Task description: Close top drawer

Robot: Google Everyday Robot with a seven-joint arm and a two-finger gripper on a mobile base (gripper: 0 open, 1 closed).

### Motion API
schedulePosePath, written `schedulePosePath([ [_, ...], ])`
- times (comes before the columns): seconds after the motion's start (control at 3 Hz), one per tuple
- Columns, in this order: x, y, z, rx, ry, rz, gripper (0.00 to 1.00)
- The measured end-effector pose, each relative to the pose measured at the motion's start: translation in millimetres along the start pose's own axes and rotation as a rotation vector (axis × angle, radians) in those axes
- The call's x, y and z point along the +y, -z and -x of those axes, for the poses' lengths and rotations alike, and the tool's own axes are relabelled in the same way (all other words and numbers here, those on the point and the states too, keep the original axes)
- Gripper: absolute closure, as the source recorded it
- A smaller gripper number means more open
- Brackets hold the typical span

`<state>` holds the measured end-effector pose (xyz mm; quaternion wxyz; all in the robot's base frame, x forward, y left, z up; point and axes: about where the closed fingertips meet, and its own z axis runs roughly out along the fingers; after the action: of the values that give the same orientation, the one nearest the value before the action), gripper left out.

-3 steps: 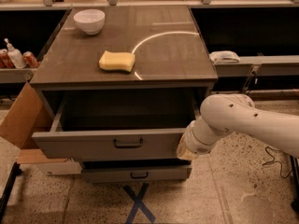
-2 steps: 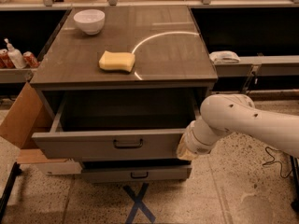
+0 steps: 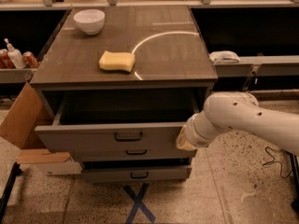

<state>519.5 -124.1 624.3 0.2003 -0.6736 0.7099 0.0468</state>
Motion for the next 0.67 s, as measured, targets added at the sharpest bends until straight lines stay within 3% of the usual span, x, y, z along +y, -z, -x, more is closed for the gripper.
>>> schedulePosePath([
  [0.33, -45, 0, 3, -0.037, -0.021, -0.102, 1.00],
  [0.67, -72, -6, 8, -0.046, -0.031, -0.132, 1.00],
])
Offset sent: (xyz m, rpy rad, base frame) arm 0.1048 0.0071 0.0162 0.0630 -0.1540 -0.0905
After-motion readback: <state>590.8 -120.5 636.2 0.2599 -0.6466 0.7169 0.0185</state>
